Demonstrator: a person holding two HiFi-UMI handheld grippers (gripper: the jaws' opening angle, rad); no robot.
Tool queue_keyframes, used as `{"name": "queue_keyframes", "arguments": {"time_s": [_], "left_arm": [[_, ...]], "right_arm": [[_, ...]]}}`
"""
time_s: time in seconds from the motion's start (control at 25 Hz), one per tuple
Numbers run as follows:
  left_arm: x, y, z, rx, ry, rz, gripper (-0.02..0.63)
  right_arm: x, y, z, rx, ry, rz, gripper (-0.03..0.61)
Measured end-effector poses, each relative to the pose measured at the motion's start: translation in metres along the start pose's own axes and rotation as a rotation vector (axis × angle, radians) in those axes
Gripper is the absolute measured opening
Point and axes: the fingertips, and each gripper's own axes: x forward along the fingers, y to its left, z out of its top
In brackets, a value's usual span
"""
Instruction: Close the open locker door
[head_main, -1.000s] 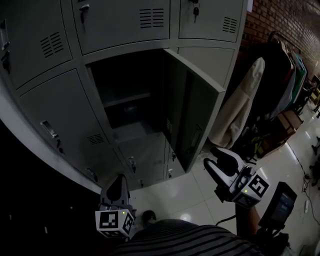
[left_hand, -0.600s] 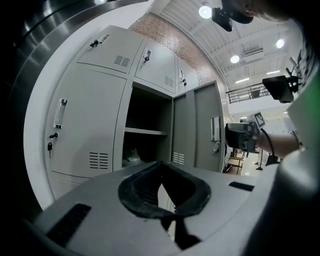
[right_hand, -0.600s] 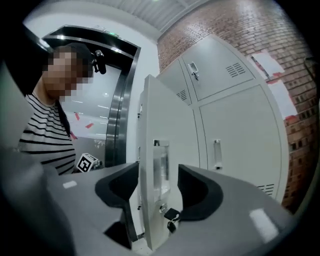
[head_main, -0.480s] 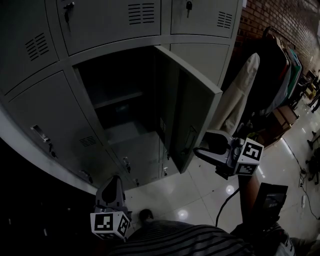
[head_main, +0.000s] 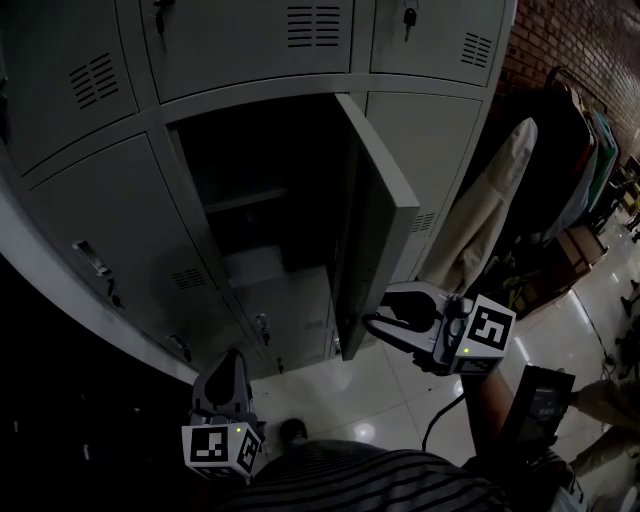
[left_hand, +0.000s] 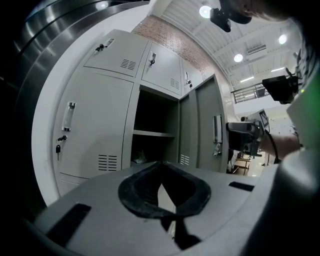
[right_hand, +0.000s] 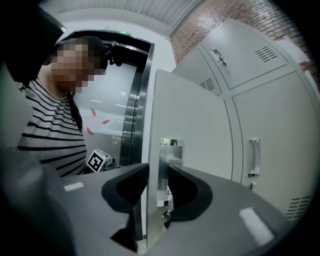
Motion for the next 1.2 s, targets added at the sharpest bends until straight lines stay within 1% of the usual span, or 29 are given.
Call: {"name": "queue_keyframes", "arguments": {"time_s": [0.32,0.64,0.76,0.84,0.96,1.2], "left_arm": [[-0.001,0.039,0.007,-0.005,-0.02,0.057,0.005],[0.002,0.096,0.016,-0.019,-0.039,0.101,0.005],[0.007,0.119,0.019,-0.021,-0.042,0.117,0.005],[0.012,0.132,0.021,-0.023,-0.044,0.123,0.005],[0.019,0.15,0.024,-0.025,-0.051,0.128,0.005],[0.03,0.176,0.027,-0.022,-0.053,0.14,0.005]], "right_arm": [[0.078,0.015,0.001,-0.001,0.004,0.044,0.114],[0.155,0.004,0.002,-0.006,0.029,0.048,0.118],[0.181,-0.005,0.003,-0.01,0.036,0.034,0.112],[0.197,-0.013,0.004,-0.004,0.032,0.016,0.095],[0.216,-0.031,0.006,0.007,0.019,-0.028,0.046],[0.245,-0.061,0.004,-0.016,0.016,-0.075,0.037]]}}
